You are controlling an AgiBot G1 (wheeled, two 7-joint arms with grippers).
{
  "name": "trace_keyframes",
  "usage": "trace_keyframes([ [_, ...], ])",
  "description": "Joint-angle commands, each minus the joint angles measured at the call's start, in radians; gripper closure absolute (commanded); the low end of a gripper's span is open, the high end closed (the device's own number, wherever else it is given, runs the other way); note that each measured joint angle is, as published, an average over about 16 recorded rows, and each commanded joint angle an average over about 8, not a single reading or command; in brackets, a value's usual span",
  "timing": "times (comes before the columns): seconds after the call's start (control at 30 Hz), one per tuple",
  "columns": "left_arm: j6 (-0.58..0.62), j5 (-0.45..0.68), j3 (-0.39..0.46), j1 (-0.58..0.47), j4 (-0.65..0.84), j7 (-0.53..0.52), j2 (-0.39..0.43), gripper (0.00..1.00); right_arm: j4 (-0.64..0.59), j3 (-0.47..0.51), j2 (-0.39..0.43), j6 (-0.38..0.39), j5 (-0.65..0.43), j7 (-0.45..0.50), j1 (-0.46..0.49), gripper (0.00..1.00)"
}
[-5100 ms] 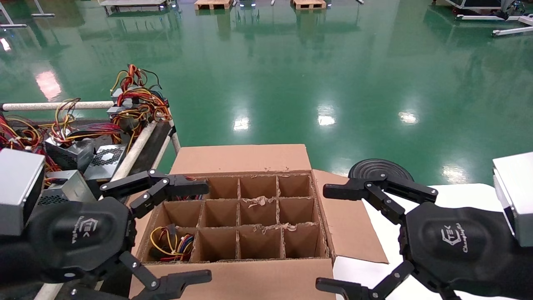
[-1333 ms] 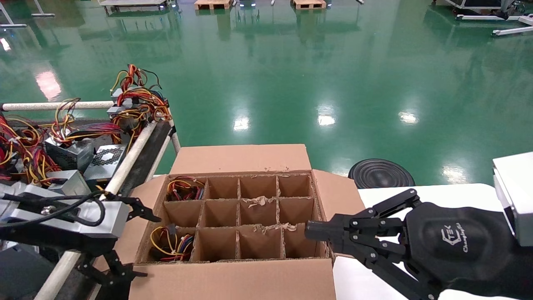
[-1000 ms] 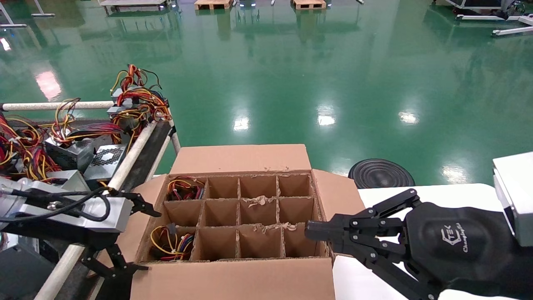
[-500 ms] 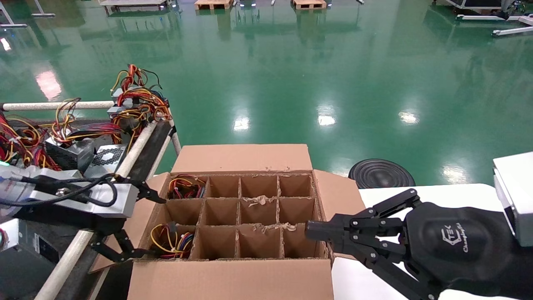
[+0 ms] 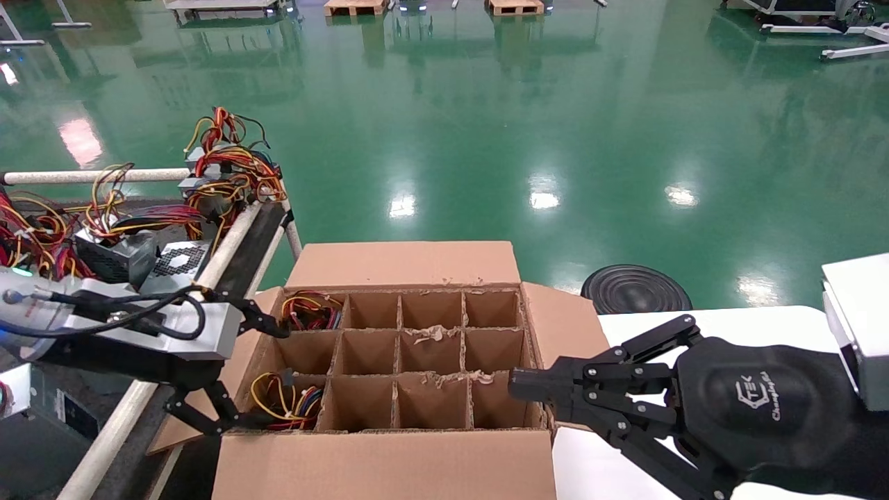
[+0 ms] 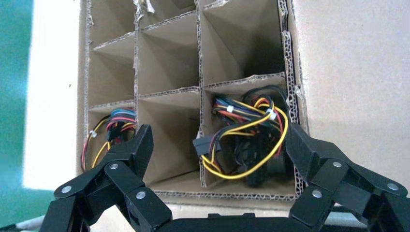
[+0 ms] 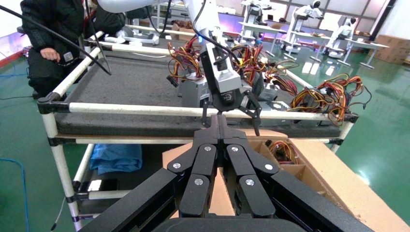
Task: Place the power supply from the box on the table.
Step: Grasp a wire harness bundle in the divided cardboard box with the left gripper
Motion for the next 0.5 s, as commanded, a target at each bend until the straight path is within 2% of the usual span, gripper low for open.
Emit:
trace_keyframes([
  [0.03,0.001,-0.004,0.001,0.004,0.006,0.004,0.003,0.0,0.0,0.0,0.0,0.0,0.0,0.0,0.0,1.0],
  [0.47,-0.002,-0.007,0.007,0.026,0.042,0.044,0.021,0.0,0.0,0.0,0.0,0.0,0.0,0.0,0.0,1.0],
  [0.5,-0.003,-0.006,0.007,0.026,0.044,0.046,0.022,0.06,0.0,0.0,0.0,0.0,0.0,0.0,0.0,1.0],
])
